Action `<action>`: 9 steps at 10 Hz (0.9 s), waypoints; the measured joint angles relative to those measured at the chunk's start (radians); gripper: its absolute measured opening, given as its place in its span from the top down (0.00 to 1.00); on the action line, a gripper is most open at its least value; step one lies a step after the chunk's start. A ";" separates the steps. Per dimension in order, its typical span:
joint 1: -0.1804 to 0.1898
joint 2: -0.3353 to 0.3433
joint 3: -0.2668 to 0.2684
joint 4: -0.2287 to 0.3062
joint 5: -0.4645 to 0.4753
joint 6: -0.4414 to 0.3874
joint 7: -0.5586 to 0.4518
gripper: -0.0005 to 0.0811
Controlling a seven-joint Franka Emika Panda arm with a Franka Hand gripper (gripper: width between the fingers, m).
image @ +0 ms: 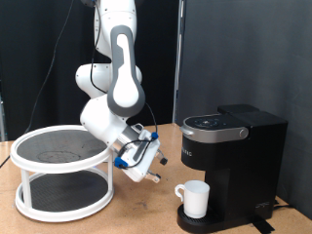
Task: Make a cup of coffee with the keurig machine
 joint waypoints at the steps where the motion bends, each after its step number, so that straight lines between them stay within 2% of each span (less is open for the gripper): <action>1: 0.000 0.004 0.001 0.000 0.000 0.001 0.000 0.09; 3: -0.005 -0.005 -0.008 -0.006 -0.084 -0.054 0.046 0.09; 5: -0.021 -0.061 -0.030 -0.028 -0.175 -0.153 0.135 0.09; 6: -0.028 -0.099 -0.037 -0.039 -0.199 -0.186 0.170 0.09; 9: -0.031 -0.219 -0.049 -0.064 -0.200 -0.203 0.218 0.09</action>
